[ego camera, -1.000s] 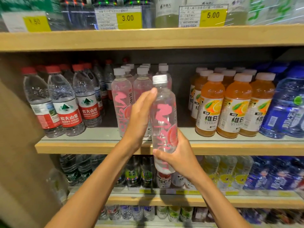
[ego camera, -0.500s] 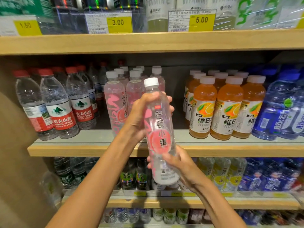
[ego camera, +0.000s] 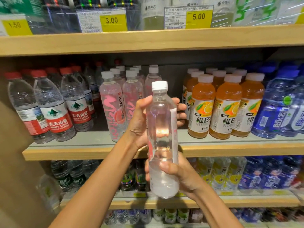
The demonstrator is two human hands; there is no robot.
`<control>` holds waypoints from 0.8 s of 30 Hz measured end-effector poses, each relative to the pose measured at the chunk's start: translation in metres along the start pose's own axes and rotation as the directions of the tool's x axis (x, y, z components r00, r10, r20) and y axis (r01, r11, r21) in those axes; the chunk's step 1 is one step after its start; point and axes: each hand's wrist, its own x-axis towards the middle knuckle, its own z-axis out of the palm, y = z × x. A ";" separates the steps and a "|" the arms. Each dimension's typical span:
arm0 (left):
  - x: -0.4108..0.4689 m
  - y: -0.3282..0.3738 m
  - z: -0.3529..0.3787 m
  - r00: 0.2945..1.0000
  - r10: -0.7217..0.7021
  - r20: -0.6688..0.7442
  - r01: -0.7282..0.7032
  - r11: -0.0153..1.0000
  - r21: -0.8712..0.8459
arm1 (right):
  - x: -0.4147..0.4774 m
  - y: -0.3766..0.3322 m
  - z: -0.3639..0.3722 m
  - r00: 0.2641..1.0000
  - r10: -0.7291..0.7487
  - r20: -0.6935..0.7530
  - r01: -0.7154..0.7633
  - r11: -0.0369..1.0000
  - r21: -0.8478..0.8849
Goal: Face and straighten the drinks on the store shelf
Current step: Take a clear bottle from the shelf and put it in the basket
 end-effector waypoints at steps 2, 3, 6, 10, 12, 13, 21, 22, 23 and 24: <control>-0.002 0.002 0.003 0.997 0.045 -0.058 -0.037 0.992 0.123 | -0.001 -0.005 0.000 0.984 -0.076 -0.159 0.054 0.989 -0.135; -0.003 0.002 -0.001 0.983 0.093 -0.159 -0.054 0.971 0.232 | -0.002 -0.006 0.000 0.964 -0.122 -0.236 0.071 0.975 -0.212; -0.007 -0.002 0.001 0.944 0.215 -0.249 -0.091 0.898 0.430 | -0.001 -0.006 -0.001 0.872 -0.253 -0.420 0.071 0.913 -0.402; -0.006 -0.016 0.013 0.920 0.319 -0.228 -0.144 0.816 0.560 | 0.000 0.003 -0.002 0.768 -0.375 -0.519 0.063 0.851 -0.521; -0.003 -0.022 0.015 0.919 0.331 -0.215 -0.161 0.811 0.562 | -0.001 0.006 -0.002 0.748 -0.388 -0.538 0.064 0.850 -0.523; -0.001 -0.025 0.013 0.923 0.327 -0.203 -0.169 0.819 0.549 | -0.003 0.007 -0.003 0.744 -0.384 -0.546 0.060 0.853 -0.518; 0.016 -0.087 0.049 0.992 0.123 -0.040 -0.085 0.854 0.513 | -0.059 -0.002 -0.022 0.675 -0.303 -0.673 0.066 0.933 -0.353; 0.020 -0.100 0.060 0.996 0.085 -0.019 -0.062 0.849 0.525 | -0.073 -0.002 -0.028 0.643 -0.285 -0.711 0.058 0.943 -0.326; 0.025 -0.114 0.072 0.999 0.050 0.001 -0.043 0.846 0.532 | -0.088 0.000 -0.034 0.607 -0.260 -0.751 0.049 0.956 -0.291; 0.029 -0.129 0.085 1.000 0.013 0.013 -0.018 0.844 0.536 | -0.105 0.003 -0.040 0.566 -0.228 -0.792 0.040 0.967 -0.250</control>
